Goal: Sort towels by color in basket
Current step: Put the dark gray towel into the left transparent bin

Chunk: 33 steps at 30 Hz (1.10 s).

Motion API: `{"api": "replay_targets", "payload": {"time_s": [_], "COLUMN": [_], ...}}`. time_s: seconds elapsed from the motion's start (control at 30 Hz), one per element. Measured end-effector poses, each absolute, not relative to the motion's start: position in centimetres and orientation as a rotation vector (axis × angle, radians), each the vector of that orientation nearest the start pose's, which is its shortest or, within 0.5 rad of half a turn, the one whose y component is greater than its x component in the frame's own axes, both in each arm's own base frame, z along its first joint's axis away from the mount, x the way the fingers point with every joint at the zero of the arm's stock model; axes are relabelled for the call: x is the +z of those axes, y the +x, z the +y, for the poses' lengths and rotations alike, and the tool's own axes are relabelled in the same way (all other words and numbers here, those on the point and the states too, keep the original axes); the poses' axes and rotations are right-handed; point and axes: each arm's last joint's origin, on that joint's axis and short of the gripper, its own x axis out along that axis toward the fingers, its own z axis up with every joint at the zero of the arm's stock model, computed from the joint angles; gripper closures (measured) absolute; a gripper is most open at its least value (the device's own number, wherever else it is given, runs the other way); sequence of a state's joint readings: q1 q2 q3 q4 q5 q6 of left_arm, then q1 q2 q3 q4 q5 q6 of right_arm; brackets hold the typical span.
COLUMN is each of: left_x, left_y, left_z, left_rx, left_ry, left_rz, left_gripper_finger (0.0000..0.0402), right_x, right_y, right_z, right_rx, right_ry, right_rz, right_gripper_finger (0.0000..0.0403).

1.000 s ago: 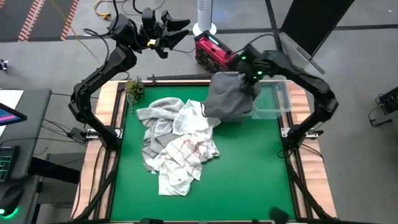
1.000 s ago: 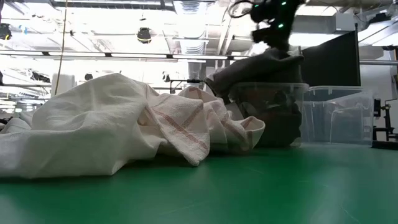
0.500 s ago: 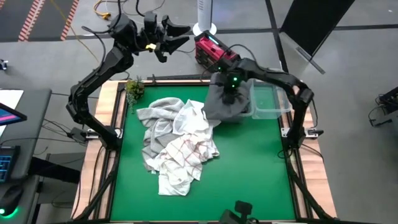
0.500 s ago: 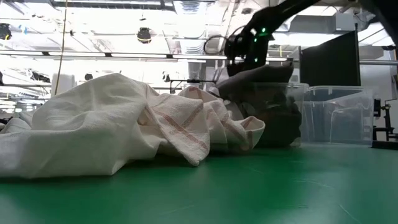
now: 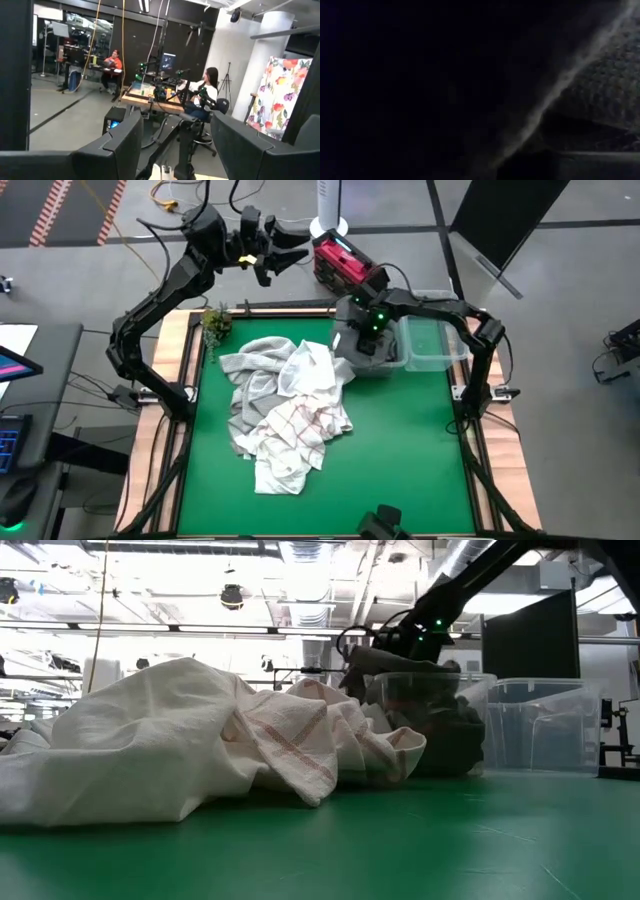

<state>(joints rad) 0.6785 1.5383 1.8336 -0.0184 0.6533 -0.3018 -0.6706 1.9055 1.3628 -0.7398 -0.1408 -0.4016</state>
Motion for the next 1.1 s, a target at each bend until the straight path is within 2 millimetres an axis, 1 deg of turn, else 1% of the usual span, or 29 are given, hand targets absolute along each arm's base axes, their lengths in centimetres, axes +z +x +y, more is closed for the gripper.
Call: {"api": "replay_targets", "payload": {"time_s": [0.13,0.3,0.37,0.47,0.57,0.67,0.77,0.83,0.93,1.0,1.1], "left_x": [51.9,51.1,50.7,50.3,49.8,49.7,49.7,49.7,49.7,49.7,49.7], "left_y": [25.7,25.8,25.9,26.0,26.2,26.4,26.6,26.7,26.8,26.7,26.7], "left_z": [18.5,18.6,18.7,18.8,18.9,18.8,18.6,18.4,18.3,18.3,18.3], "left_rx": [-0.004,0.029,0.049,0.065,0.067,0.065,0.063,0.066,0.064,0.066,0.070], "left_ry": [-0.118,-0.080,-0.080,-0.083,-0.102,-0.106,-0.102,-0.097,-0.097,-0.098,-0.098], "left_rz": [-0.205,-0.133,-0.104,-0.080,-0.071,-0.065,-0.067,-0.067,-0.067,-0.066,-0.067], "left_gripper_finger": [0.0178,0.0178,0.0178,0.0178,0.0178,0.0178,0.0178,0.0178,0.0178,0.0178,0.0178], "right_x": [19.8,22.6,23.8,25.5,27.0,29.0,31.2,32.5,34.2,34.8,34.8], "right_y": [29.0,27.5,26.7,25.5,24.3,23.2,22.6,22.5,22.3,22.4,23.0], "right_z": [-22.6,-21.6,-21.2,-20.5,-19.9,-19.1,-17.9,-17.1,-15.8,-14.9,-13.7], "right_rx": [-0.196,-0.192,-0.194,-0.214,-0.287,-0.354,-0.406,-0.439,-0.437,-0.421,-0.362], "right_ry": [0.136,0.114,0.114,0.115,0.070,0.012,-0.063,-0.115,-0.162,-0.181,-0.146], "right_rz": [1.237,1.240,1.241,1.242,1.278,1.254,1.179,1.120,1.038,1.014,0.991], "right_gripper_finger": [0.0362,0.0310,0.0278,0.0221,0.0161,0.0120,0.0107,0.0108,0.0111,0.0112,0.0112]}}
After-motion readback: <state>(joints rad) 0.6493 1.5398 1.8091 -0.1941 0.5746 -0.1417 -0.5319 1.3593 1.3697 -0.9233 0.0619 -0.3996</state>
